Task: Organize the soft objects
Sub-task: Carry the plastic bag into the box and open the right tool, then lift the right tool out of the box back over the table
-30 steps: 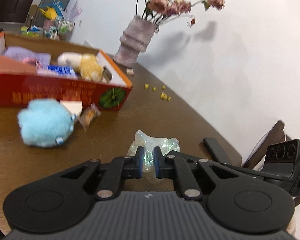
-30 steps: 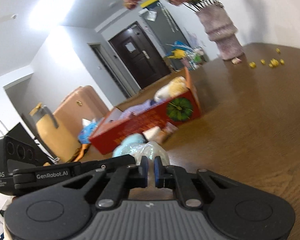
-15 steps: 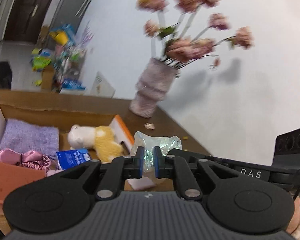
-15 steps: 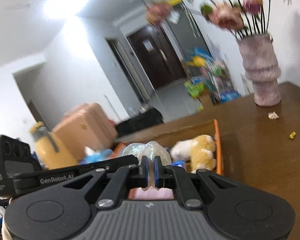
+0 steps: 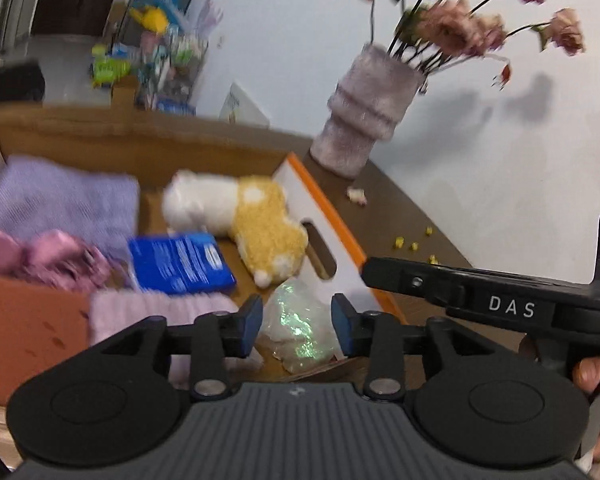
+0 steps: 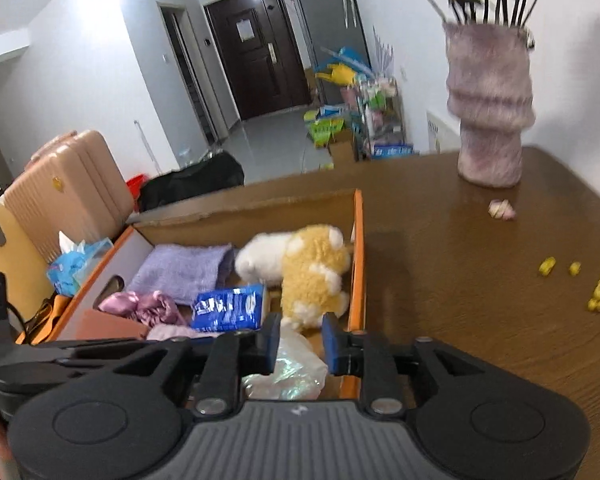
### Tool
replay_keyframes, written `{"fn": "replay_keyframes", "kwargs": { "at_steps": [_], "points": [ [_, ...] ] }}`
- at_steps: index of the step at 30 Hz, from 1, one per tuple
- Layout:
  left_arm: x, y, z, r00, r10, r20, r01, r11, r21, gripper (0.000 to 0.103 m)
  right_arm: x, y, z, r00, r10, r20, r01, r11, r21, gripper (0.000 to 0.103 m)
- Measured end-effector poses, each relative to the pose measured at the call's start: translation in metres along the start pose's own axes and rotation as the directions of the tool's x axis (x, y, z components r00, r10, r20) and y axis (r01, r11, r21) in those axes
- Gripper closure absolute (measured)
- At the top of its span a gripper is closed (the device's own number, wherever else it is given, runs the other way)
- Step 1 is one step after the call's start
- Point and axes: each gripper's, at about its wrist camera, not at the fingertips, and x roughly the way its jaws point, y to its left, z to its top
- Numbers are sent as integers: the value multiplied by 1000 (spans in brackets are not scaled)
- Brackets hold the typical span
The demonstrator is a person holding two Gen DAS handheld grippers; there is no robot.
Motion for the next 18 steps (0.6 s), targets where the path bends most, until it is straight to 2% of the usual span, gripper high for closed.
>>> {"fn": "replay_keyframes", "kwargs": {
  "at_steps": [4, 6, 7, 8, 9, 10, 11, 12, 13, 14, 15, 16, 18],
  "points": [
    [-50, -12, 9, 991, 83, 109, -94, 991, 96, 53, -31, 13, 10, 998, -3, 59, 7, 998, -59, 73],
    [-76, -17, 8, 976, 145, 165, -167, 978, 128, 39, -52, 23, 14, 996, -10, 94, 19, 995, -97, 67],
    [-87, -19, 6, 966, 174, 189, -202, 969, 144, 34, -62, 28, 14, 994, -11, 111, 24, 993, -116, 61],
    [-99, -21, 4, 955, 206, 215, -242, 957, 157, 25, -72, 34, 14, 992, -7, 129, 25, 990, -140, 53],
    [-112, -23, 0, 936, 246, 250, -290, 943, 161, 20, -82, 40, 14, 989, 1, 146, 22, 987, -162, 49],
    [-124, -25, -1, 916, 281, 287, -335, 928, 161, 18, -93, 46, 12, 984, 9, 178, 25, 982, -185, 41],
    [-137, -27, -6, 889, 318, 328, -384, 910, 157, 14, -104, 53, 8, 975, 11, 220, 35, 978, -205, 31],
    [-147, -29, -11, 867, 343, 362, -417, 897, 149, 8, -113, 59, 3, 964, 12, 266, 50, 973, -225, 24],
    [-156, -31, -15, 842, 367, 396, -449, 883, 136, 5, -123, 67, -4, 943, 10, 333, 78, 966, -248, 11],
    [-167, -33, -21, 813, 394, 429, -481, 869, 112, 4, -132, 73, -10, 921, 2, 389, 108, 960, -260, 6],
    [-176, -34, -23, 796, 407, 449, -496, 863, 97, 4, -139, 80, -18, 898, -4, 440, 138, 952, -273, 6],
    [-184, -36, -29, 784, 412, 465, -505, 858, 92, 4, -143, 85, -25, 886, -6, 464, 154, 947, -282, 6],
    [-199, -37, -38, 767, 426, 480, -524, 847, 85, 3, -150, 91, -35, 877, -3, 480, 156, 948, -279, 5]
  ]
}}
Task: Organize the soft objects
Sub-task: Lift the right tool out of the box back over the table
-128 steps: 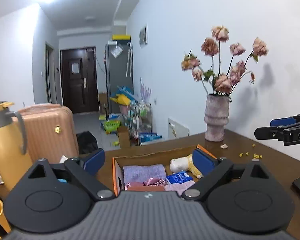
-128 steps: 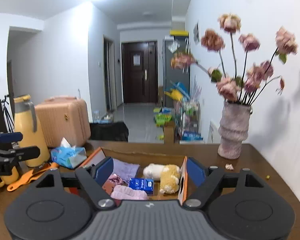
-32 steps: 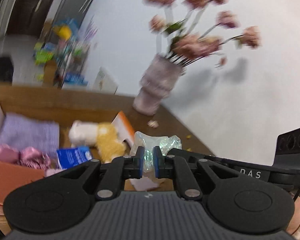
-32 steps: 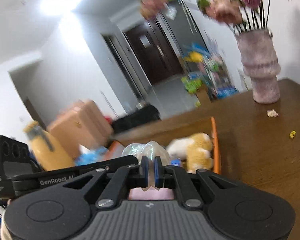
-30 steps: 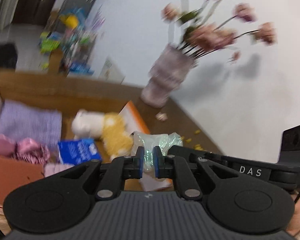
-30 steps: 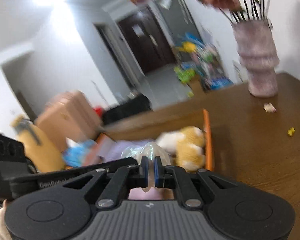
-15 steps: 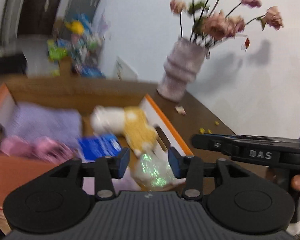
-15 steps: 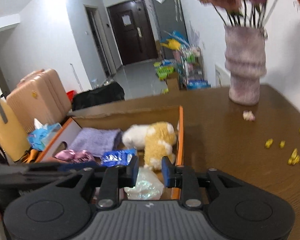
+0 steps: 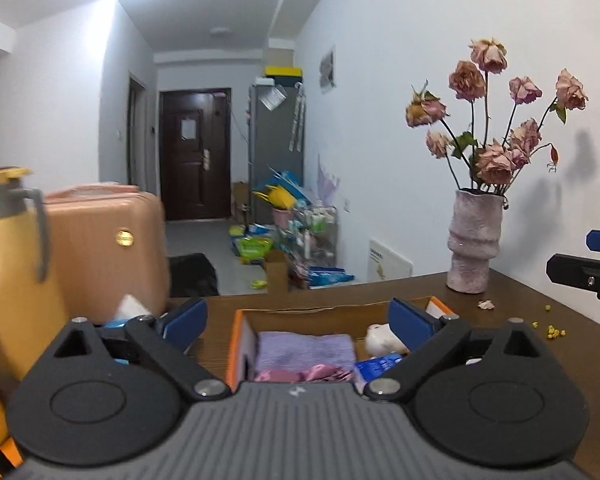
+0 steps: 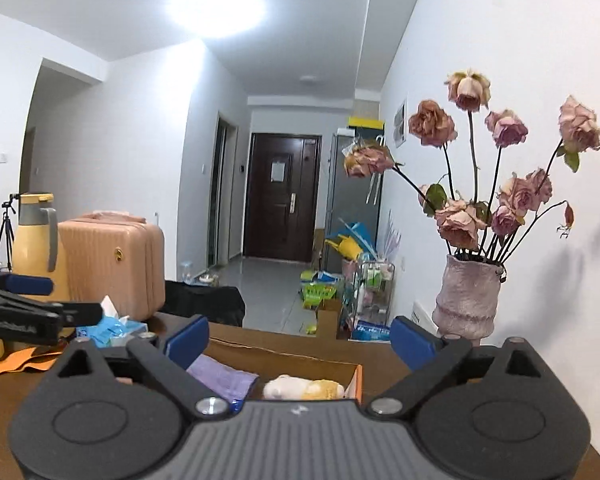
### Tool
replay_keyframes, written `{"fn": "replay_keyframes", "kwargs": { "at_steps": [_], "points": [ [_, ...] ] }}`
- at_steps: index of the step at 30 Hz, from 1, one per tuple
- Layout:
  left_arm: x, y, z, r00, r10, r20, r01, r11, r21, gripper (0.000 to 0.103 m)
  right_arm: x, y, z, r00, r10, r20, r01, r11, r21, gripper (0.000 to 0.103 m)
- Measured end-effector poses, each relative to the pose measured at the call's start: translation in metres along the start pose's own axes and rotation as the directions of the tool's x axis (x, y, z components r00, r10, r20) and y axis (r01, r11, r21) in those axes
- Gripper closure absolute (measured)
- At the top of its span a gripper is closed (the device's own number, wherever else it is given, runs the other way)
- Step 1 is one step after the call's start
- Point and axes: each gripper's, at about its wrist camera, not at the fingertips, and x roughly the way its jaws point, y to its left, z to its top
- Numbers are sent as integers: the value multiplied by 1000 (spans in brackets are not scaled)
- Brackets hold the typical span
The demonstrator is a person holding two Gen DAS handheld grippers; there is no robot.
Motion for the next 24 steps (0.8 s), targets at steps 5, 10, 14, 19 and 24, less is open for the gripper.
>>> {"fn": "replay_keyframes", "kwargs": {
  "at_steps": [5, 10, 14, 19, 24],
  "points": [
    [-36, 9, -10, 1000, 7, 9, -6, 1000, -18, 2, -24, 13, -6, 999, 19, 28, -20, 999, 39, 5],
    [-73, 15, -24, 999, 22, 28, -22, 1000, -15, 1, -57, 30, -12, 998, 7, 69, -9, 1000, 27, 4],
    [-114, 16, -48, 999, 12, 37, -11, 1000, -23, 0, -104, 39, -37, 993, 21, 116, -28, 998, 55, 1],
    [-173, 15, -94, 999, -27, 33, 28, 999, -36, 0, -164, 57, -86, 996, 56, 73, -60, 996, 59, 1],
    [-222, 20, -156, 999, -42, -29, 39, 995, -92, 0, -222, 78, -147, 994, 106, 14, -107, 988, 113, 0]
  ]
}}
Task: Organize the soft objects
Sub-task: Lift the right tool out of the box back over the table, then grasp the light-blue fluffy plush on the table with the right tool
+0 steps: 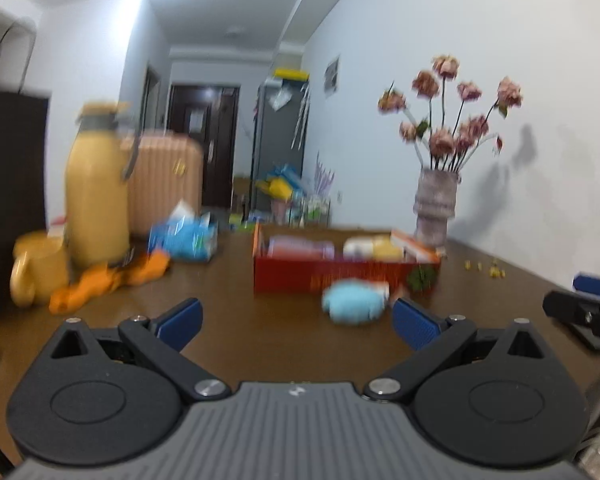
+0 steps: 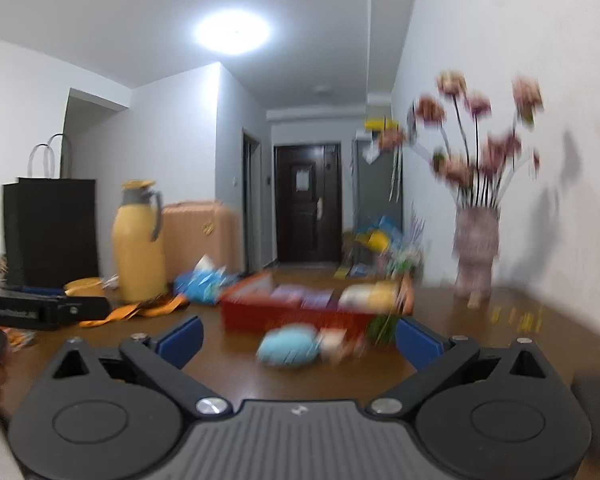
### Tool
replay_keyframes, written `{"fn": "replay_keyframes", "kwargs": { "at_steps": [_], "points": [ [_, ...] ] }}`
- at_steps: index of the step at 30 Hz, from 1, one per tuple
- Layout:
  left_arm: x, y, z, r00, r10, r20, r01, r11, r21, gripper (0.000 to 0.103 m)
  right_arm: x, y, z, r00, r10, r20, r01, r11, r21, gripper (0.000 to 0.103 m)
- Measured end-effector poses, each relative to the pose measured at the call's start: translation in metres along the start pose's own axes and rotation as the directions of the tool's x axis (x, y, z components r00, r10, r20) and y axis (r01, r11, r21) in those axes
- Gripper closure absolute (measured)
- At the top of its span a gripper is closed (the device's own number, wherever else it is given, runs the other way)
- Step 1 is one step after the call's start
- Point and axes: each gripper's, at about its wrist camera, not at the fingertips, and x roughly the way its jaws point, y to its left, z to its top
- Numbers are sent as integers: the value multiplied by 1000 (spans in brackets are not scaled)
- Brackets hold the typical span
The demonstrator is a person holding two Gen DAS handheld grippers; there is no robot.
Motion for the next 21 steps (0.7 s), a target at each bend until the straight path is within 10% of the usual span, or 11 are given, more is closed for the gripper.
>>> {"fn": "replay_keyframes", "kwargs": {
  "at_steps": [12, 21],
  "points": [
    [45, -20, -17, 987, -51, -152, 58, 997, 43, 0, 17, -13, -24, 992, -20, -121, 30, 997, 77, 5],
    [135, -48, 15, 978, -103, -179, 119, 990, 77, 0, 97, -69, 3, 970, -17, -242, 68, 976, 205, 47]
  ]
}}
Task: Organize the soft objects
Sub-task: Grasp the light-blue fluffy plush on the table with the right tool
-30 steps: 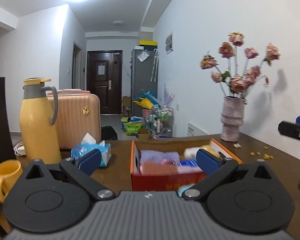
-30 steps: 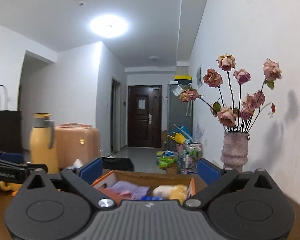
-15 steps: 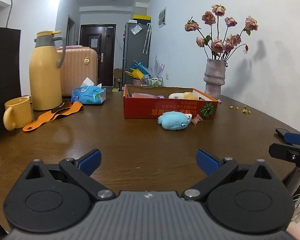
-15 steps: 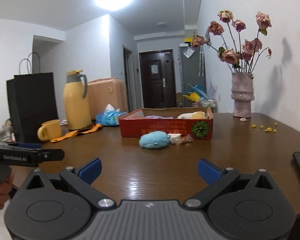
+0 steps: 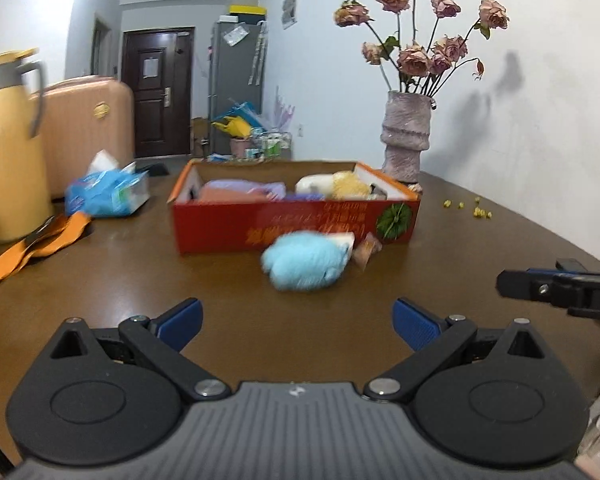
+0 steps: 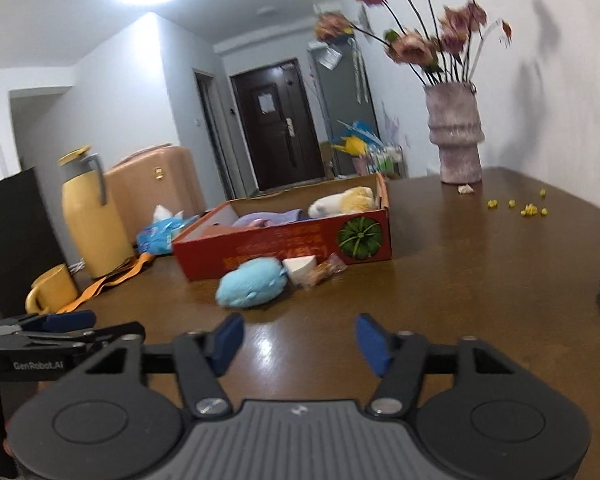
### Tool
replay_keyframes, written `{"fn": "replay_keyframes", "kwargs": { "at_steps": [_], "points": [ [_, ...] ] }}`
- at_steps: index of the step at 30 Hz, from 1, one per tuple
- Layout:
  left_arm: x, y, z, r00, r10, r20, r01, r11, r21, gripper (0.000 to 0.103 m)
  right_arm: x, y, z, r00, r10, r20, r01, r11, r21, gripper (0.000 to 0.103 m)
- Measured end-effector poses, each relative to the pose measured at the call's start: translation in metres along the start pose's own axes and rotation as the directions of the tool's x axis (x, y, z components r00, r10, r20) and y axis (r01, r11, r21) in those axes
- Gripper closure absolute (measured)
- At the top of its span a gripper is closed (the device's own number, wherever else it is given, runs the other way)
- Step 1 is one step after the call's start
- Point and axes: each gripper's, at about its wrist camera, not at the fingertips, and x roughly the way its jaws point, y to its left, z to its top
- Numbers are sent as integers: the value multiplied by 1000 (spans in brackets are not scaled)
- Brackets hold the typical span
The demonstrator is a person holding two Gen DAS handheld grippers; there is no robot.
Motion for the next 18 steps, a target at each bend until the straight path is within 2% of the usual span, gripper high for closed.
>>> {"fn": "replay_keyframes", "kwargs": {
  "at_steps": [2, 4, 6, 8, 9, 11, 13, 15, 17, 18],
  "points": [
    [24, -4, 14, 999, -13, 30, 12, 999, 36, 0, 20, -7, 15, 1000, -4, -14, 4, 1000, 12, 52],
    [51, -5, 24, 1000, 4, 18, -6, 998, 59, 2, 42, -10, 30, 999, 23, -28, -22, 1000, 16, 55],
    [76, 4, 31, 1000, -21, -22, 21, 1000, 17, 16, 66, -10, 40, 996, 68, -55, -68, 998, 8, 55],
    [99, 23, 35, 994, -68, -91, 62, 996, -70, 23, 92, -9, 47, 991, 109, -79, -108, 994, 14, 55],
    [108, 33, 35, 989, -96, -117, 81, 989, -121, 23, 105, -7, 50, 987, 128, -93, -127, 992, 16, 56],
    [126, 57, 34, 973, -163, -162, 121, 963, -242, 24, 134, -4, 56, 979, 161, -123, -158, 987, 27, 57],
    [140, 77, 29, 955, -237, -180, 162, 922, -353, 32, 162, 2, 58, 968, 198, -153, -195, 980, 38, 60],
    [152, 91, 23, 935, -293, -198, 182, 878, -443, 51, 186, 7, 58, 960, 212, -184, -204, 977, 62, 61],
    [157, 96, 18, 923, -330, -197, 205, 856, -474, 54, 204, 12, 56, 958, 211, -193, -203, 977, 59, 65],
    [157, 96, 17, 922, -334, -194, 211, 856, -471, 56, 210, 14, 55, 961, 199, -194, -193, 980, 51, 65]
  ]
}}
